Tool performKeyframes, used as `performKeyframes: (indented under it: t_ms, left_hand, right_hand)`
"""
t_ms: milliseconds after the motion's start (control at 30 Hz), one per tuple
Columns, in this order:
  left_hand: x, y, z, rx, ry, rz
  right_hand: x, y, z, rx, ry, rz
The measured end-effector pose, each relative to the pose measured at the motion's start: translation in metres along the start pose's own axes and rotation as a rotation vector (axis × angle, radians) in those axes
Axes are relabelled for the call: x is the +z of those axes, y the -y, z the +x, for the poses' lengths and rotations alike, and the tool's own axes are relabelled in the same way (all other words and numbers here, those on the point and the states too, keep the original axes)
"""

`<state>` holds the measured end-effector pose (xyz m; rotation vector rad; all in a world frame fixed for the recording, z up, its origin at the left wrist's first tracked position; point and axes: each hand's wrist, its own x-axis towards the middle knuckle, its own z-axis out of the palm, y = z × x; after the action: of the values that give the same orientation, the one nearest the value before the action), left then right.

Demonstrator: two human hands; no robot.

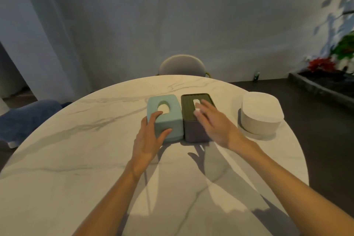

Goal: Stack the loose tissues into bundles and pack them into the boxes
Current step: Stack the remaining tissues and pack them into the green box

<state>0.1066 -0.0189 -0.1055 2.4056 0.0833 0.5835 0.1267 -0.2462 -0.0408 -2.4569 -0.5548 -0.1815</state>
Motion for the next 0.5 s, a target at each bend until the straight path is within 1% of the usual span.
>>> performKeyframes:
  t_ms: [33, 67, 100, 133, 167, 200, 233, 267, 300, 433, 500]
  left_hand:
    - [0.000, 0.001, 0.001, -0.001, 0.001, 0.005]
    - [-0.001, 0.002, 0.001, 0.000, 0.001, 0.006]
    - [-0.002, 0.002, 0.001, -0.001, 0.001, 0.003]
    - [-0.001, 0.001, 0.001, 0.003, 0.001, -0.003]
    - [-0.001, 0.001, 0.001, 0.005, -0.002, -0.009]
    - [-0.001, 0.000, 0.001, 0.005, -0.002, -0.014]
    - [-0.001, 0.000, 0.001, 0.005, -0.002, -0.016]
    - [0.000, 0.000, 0.000, 0.005, -0.002, -0.015]
    - [0.000, 0.000, 0.000, 0.003, -0.002, -0.016]
    - [0.000, 0.000, 0.000, -0.004, -0.002, -0.017]
    - [0.001, 0.001, 0.000, 0.000, -0.001, -0.022]
  right_hand:
    - [-0.010, -0.009, -0.001, 0.037, -0.096, 0.094]
    - [-0.021, -0.021, -0.002, 0.080, -0.216, 0.091]
    - [-0.030, -0.038, -0.001, 0.148, -0.305, -0.002]
    - [-0.039, -0.057, -0.001, 0.252, -0.321, -0.151]
    - [-0.044, -0.074, -0.002, 0.378, -0.254, -0.313]
    - [-0.045, -0.087, -0.004, 0.488, -0.145, -0.433]
    - [-0.042, -0.097, -0.007, 0.550, -0.055, -0.510]
    - [-0.036, -0.105, -0.011, 0.557, -0.007, -0.569]
    - [-0.029, -0.108, -0.016, 0.532, -0.001, -0.618]
    - [-0.021, -0.106, -0.022, 0.400, -0.070, -0.692]
    - [-0.027, -0.105, -0.018, 0.389, -0.119, -0.698]
